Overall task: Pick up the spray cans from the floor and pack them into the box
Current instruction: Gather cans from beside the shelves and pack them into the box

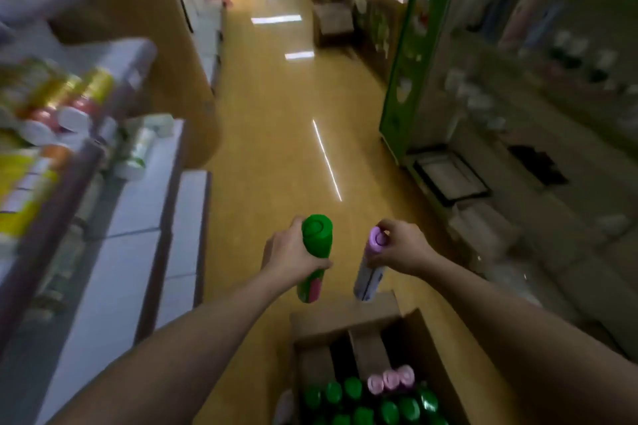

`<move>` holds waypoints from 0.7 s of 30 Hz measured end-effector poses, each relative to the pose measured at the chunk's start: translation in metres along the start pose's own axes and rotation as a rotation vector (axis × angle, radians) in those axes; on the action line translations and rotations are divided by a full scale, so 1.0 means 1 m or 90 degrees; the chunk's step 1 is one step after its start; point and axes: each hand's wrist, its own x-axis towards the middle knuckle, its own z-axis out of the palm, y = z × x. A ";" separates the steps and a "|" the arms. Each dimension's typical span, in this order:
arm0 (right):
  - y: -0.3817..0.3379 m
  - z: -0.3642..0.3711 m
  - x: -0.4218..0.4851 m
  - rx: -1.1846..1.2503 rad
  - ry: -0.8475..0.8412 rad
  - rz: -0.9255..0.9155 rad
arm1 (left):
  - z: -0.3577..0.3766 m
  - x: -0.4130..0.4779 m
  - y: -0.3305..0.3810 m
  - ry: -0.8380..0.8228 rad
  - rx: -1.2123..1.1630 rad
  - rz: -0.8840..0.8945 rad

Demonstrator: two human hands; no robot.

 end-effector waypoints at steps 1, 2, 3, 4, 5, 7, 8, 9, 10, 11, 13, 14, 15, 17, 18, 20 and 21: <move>0.017 0.019 0.008 -0.008 -0.011 0.032 | 0.019 0.011 -0.016 -0.028 -0.001 -0.007; 0.034 0.038 0.015 -0.012 -0.022 0.058 | 0.039 0.020 -0.033 -0.051 -0.006 -0.015; 0.052 0.058 0.021 -0.012 -0.030 0.078 | 0.060 0.029 -0.050 -0.072 -0.009 -0.024; 0.070 0.078 0.026 -0.012 -0.036 0.096 | 0.081 0.035 -0.067 -0.089 -0.011 -0.033; 0.087 0.098 0.032 -0.013 -0.037 0.112 | 0.103 0.041 -0.084 -0.103 -0.011 -0.043; 0.126 0.140 0.042 -0.018 -0.038 0.137 | 0.149 0.049 -0.117 -0.122 -0.012 -0.066; 0.147 0.162 0.046 -0.014 -0.041 0.152 | 0.173 0.052 -0.131 -0.134 -0.014 -0.078; 0.168 0.184 0.049 -0.009 -0.048 0.165 | 0.197 0.055 -0.147 -0.145 -0.014 -0.093; 0.189 0.206 0.053 -0.003 -0.051 0.175 | 0.221 0.058 -0.160 -0.154 -0.014 -0.105; 0.210 0.226 0.057 0.006 -0.052 0.183 | 0.245 0.060 -0.173 -0.160 -0.019 -0.115; 0.250 0.264 0.063 0.032 -0.045 0.209 | 0.293 0.064 -0.197 -0.167 -0.040 -0.145; 0.261 0.275 0.065 0.038 -0.043 0.213 | 0.307 0.066 -0.204 -0.165 -0.054 -0.154; 0.276 0.291 0.067 0.042 -0.046 0.224 | 0.328 0.066 -0.214 -0.170 -0.066 -0.163; 0.307 0.324 0.071 0.050 -0.057 0.241 | 0.371 0.065 -0.233 -0.179 -0.066 -0.173; 0.321 0.339 0.073 0.052 -0.066 0.242 | 0.391 0.065 -0.240 -0.184 -0.063 -0.170; 0.344 0.367 0.076 0.047 -0.079 0.237 | 0.424 0.063 -0.253 -0.189 -0.067 -0.162; 0.353 0.378 0.079 0.041 -0.087 0.235 | 0.439 0.063 -0.259 -0.191 -0.073 -0.161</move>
